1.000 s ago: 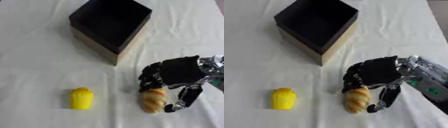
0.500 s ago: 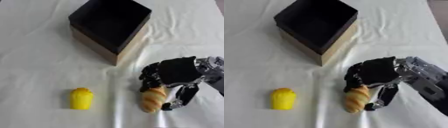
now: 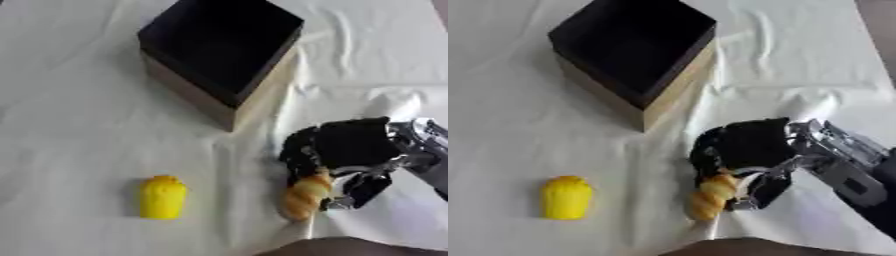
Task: Pick up objects on the table and place them in the box.
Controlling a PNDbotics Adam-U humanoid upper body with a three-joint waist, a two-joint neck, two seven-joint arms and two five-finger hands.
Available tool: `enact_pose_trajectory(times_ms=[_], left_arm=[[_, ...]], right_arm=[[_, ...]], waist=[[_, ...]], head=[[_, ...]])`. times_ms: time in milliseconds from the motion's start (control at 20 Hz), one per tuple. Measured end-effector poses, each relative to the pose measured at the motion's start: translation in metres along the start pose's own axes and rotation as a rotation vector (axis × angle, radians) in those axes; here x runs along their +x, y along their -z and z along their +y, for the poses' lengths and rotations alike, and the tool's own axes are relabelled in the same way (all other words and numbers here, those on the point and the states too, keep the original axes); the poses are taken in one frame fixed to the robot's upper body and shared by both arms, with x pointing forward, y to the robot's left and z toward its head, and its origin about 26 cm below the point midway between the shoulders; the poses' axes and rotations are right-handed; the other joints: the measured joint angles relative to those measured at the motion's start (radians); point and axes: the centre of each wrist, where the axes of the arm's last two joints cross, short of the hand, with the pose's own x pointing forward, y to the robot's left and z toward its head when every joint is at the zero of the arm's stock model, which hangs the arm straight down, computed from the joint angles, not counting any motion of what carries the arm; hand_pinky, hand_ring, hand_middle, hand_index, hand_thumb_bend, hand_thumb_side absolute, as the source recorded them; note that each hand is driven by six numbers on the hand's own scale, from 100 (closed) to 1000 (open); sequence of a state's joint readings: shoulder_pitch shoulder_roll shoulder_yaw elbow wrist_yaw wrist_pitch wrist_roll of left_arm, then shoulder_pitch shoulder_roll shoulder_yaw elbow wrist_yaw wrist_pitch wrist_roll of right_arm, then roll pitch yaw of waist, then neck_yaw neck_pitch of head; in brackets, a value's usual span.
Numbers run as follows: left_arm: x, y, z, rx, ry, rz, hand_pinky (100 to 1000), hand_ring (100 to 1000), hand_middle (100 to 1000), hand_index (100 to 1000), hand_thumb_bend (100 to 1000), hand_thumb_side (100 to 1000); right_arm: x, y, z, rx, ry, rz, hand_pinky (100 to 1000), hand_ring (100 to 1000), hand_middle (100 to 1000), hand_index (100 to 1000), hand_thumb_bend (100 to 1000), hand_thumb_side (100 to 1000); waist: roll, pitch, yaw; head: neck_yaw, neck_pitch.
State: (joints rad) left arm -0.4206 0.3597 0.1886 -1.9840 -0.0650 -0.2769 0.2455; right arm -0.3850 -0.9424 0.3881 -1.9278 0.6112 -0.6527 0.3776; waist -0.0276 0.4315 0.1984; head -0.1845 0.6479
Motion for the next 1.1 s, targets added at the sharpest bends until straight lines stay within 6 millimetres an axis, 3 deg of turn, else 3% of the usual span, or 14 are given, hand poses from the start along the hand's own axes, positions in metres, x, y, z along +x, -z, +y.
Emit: enact_pose_trajectory(times_ms=[400, 800, 850, 1100], left_arm=[[0.0, 0.0, 0.0, 0.0, 0.0, 0.0, 840, 831, 796, 887, 217, 608], [0.0, 0.001, 0.0, 0.001, 0.001, -0.003, 841, 832, 797, 887, 219, 602], [0.0, 0.001, 0.0, 0.001, 0.001, -0.004, 841, 833, 797, 887, 219, 601], [0.0, 0.001, 0.0, 0.001, 0.003, -0.006, 842, 833, 797, 887, 220, 598]], right_arm=[[-0.003, -0.022, -0.028, -0.137, 0.029, -0.006, 855, 771, 372, 598, 100, 242], [-0.008, -0.039, -0.039, -0.244, 0.111, 0.016, 884, 772, 320, 584, 100, 178], [-0.009, -0.041, -0.042, -0.261, 0.13, 0.023, 886, 772, 318, 584, 100, 143], [-0.015, -0.051, -0.063, -0.343, 0.191, 0.039, 880, 769, 314, 582, 100, 135]], waist=[[-0.003, -0.006, -0.007], [-0.003, -0.01, -0.012], [-0.003, -0.011, -0.013], [-0.002, -0.012, -0.014]], head=[[0.009, -0.009], [0.016, -0.013], [0.016, -0.012], [0.016, -0.012]])
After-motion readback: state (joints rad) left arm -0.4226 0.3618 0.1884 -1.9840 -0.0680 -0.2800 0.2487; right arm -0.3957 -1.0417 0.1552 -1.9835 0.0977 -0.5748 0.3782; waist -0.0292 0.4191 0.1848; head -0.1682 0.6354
